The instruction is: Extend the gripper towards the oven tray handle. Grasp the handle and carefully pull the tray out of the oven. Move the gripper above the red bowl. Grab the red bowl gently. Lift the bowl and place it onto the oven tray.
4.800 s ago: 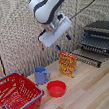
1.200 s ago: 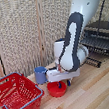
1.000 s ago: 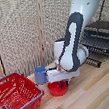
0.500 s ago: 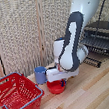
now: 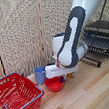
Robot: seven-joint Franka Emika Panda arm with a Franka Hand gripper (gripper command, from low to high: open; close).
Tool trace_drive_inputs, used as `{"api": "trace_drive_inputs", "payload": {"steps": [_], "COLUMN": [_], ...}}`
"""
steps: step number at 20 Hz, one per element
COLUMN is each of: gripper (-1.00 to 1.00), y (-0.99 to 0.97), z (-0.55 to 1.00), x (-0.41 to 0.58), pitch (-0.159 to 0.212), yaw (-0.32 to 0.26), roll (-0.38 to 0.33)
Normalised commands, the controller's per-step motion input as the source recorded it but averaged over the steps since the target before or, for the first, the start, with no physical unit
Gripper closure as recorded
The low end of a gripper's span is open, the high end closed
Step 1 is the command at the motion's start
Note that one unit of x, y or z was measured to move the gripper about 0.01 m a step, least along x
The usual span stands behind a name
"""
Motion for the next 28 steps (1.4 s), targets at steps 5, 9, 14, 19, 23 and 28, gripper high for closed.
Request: {"api": "trace_drive_inputs", "payload": {"steps": [5, 9, 14, 19, 23, 28], "gripper": [1.00, 1.00, 1.00, 1.00, 1.00, 1.00], "y": [0.01, 0.03, 0.03, -0.22, -0.58, -0.64], "z": [0.78, 0.77, 0.76, 0.85, 0.79, 0.64], "x": [0.482, 0.570, 0.599, 0.347, 0.009, -0.051], "pitch": [0.038, 0.033, 0.048, 0.066, 0.059, 0.044], "yaw": [-0.160, -0.163, -0.169, -0.156, -0.139, -0.159], "roll": [0.000, -0.008, -0.015, 0.024, 0.078, 0.053]}}
